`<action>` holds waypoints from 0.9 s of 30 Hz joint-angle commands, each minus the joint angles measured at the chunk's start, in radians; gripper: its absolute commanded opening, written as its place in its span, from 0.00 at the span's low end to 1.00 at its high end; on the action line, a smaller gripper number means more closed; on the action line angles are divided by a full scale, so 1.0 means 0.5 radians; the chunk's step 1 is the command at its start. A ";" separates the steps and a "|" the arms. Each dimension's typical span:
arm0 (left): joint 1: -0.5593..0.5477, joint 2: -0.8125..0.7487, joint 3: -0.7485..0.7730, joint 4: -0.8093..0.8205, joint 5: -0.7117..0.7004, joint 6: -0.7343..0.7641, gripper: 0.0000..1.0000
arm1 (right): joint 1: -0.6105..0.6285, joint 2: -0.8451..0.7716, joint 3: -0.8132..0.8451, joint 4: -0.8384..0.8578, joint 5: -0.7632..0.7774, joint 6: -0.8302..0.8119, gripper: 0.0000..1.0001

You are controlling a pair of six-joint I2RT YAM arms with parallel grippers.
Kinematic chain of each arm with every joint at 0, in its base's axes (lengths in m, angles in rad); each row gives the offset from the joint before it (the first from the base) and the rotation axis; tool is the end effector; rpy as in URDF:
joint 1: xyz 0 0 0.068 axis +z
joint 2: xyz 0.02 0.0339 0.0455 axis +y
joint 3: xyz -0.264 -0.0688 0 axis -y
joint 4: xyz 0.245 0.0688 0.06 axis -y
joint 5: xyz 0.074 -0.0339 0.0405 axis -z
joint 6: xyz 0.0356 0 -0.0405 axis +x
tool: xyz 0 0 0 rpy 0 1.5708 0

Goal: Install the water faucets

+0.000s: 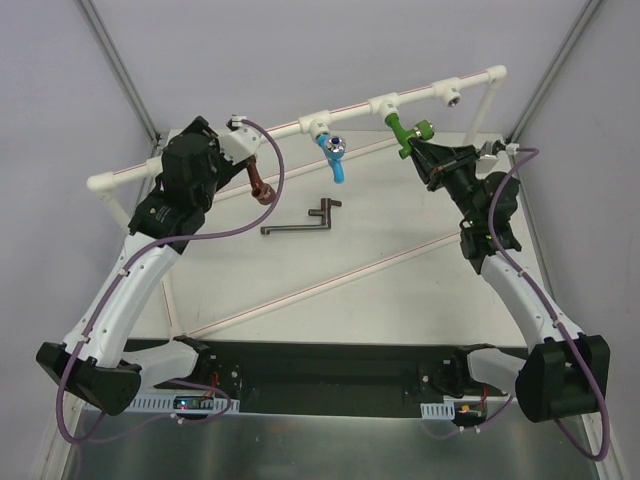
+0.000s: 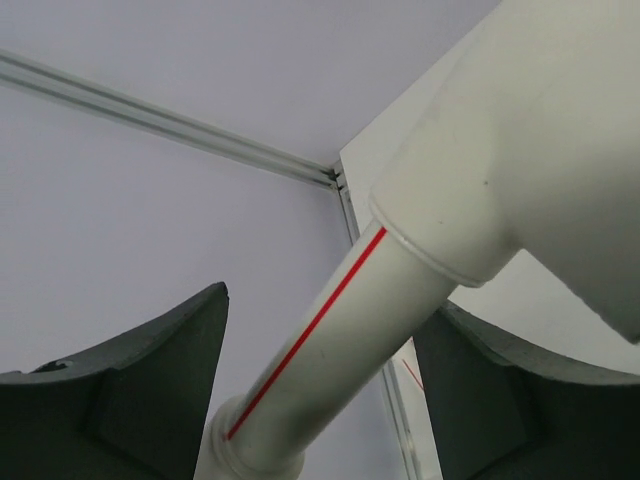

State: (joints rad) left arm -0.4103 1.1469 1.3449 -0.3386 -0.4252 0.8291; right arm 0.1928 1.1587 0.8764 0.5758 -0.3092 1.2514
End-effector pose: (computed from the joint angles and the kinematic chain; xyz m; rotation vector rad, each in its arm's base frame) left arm 0.2307 -0.0843 0.4462 0.7345 1.5831 0.6718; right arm 0.2625 0.0623 0.3760 0.4543 1.3600 1.4134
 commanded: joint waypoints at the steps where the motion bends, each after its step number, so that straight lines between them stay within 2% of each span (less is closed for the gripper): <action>1: 0.041 0.093 -0.070 0.113 -0.009 0.023 0.69 | 0.025 -0.056 -0.105 0.348 -0.038 0.371 0.02; 4: 0.047 0.118 -0.076 0.122 -0.024 0.014 0.62 | 0.013 -0.081 -0.133 0.367 -0.035 0.332 0.02; 7: 0.044 0.108 -0.088 0.125 -0.015 -0.002 0.49 | -0.008 -0.124 -0.127 0.355 -0.060 0.240 0.15; 8: 0.047 0.105 -0.091 0.128 -0.006 -0.008 0.43 | -0.011 -0.139 -0.115 0.340 -0.072 0.149 0.28; 10: 0.047 0.090 -0.110 0.128 0.003 -0.017 0.37 | -0.027 -0.206 -0.084 0.202 -0.081 0.014 0.43; 11: 0.047 0.081 -0.119 0.131 0.019 -0.026 0.34 | -0.030 -0.225 -0.026 0.131 -0.099 -0.066 0.56; 13: 0.047 0.069 -0.134 0.131 0.028 -0.035 0.28 | -0.033 -0.286 0.042 -0.102 -0.130 -0.388 0.71; 14: 0.047 0.062 -0.137 0.134 0.034 -0.044 0.26 | -0.033 -0.308 0.090 -0.306 -0.155 -0.501 0.76; 15: 0.047 0.059 -0.140 0.131 0.049 -0.054 0.23 | -0.033 -0.335 0.188 -0.429 -0.161 -0.806 0.80; 16: 0.047 0.056 -0.149 0.131 0.059 -0.060 0.21 | -0.027 -0.381 0.259 -0.564 -0.164 -0.979 0.88; 17: 0.044 0.050 -0.153 0.131 0.071 -0.075 0.19 | -0.018 -0.400 0.330 -0.715 -0.124 -1.197 0.92; 18: 0.047 0.047 -0.156 0.131 0.092 -0.084 0.18 | 0.019 -0.421 0.467 -1.014 -0.082 -1.390 0.94; 19: 0.044 0.047 -0.159 0.131 0.102 -0.090 0.15 | 0.050 -0.461 0.508 -1.120 -0.023 -1.769 0.97; 20: 0.047 0.047 -0.159 0.131 0.108 -0.103 0.14 | 0.089 -0.486 0.529 -1.227 0.102 -1.943 0.98; 21: 0.044 0.056 -0.159 0.131 0.111 -0.109 0.12 | 0.175 -0.504 0.545 -1.256 0.167 -2.099 0.98; 22: 0.047 0.062 -0.153 0.128 0.111 -0.106 0.10 | 0.218 -0.519 0.578 -1.280 0.210 -2.456 1.00; 24: 0.044 0.068 -0.159 0.128 0.108 -0.109 0.09 | 0.331 -0.507 0.622 -1.345 0.268 -2.817 1.00; 25: 0.044 0.069 -0.159 0.128 0.108 -0.109 0.08 | 0.369 -0.471 0.686 -1.381 0.287 -3.107 1.00; 27: 0.044 0.062 -0.168 0.128 0.114 -0.115 0.06 | 0.454 -0.388 0.747 -1.501 0.357 -3.361 0.97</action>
State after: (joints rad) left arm -0.3977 1.1534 1.3041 -0.2653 -0.3958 1.0470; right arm 0.3515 0.9028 1.1770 -0.0185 -0.2298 0.0925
